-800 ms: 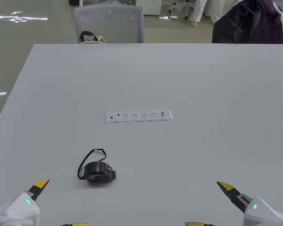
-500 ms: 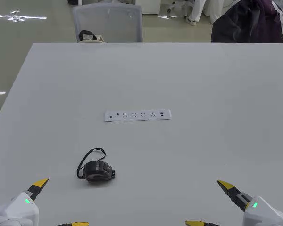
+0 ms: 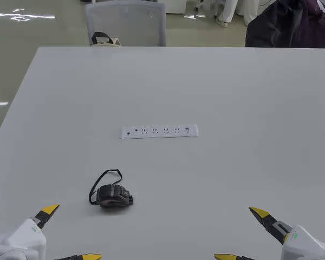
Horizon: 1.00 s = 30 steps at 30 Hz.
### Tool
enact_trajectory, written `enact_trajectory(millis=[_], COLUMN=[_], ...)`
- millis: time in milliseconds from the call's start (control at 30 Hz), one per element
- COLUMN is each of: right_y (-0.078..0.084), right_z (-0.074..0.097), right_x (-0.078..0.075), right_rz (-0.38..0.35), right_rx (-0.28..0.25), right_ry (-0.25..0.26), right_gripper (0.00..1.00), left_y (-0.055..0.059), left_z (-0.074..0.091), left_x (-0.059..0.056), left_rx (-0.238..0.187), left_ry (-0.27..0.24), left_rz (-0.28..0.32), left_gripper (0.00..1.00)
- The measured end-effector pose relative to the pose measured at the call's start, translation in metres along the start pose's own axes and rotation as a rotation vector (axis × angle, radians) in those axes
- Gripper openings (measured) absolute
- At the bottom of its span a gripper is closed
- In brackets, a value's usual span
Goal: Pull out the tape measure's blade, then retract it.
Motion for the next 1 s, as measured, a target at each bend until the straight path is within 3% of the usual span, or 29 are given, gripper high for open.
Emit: enact_trajectory(millis=[333, 833, 1000], right_y=[-0.003, -0.017, -0.020], right_z=[-0.011, -0.048, -0.064], right_x=[-0.004, -0.009, -0.011], right_rz=[0.032, 0.115, 0.137], right_rx=[-0.001, 0.004, 0.014], right_ry=[-0.044, -0.172, -0.212], right_gripper=[0.84, 0.68, 0.65], left_y=[-0.005, -0.020, -0.019], left_z=[-0.014, -0.046, -0.059], left_x=[0.014, 0.034, 0.041], left_rx=[-0.001, 0.027, 0.044], left_ry=[0.019, 0.118, 0.154], left_rz=[-0.043, -0.187, -0.228], left_gripper=[0.91, 0.68, 0.63])
Point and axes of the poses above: the centre of the closed fingertips' face, and the gripper's own axes: z roughly backward along the fingers, x roughly to its left, y roughly out of its underside, the point moved 4 cm from there along z, roughly backward along the fingers, and after that the axes turned 5 degrees about -z, right-handed, at the moved point
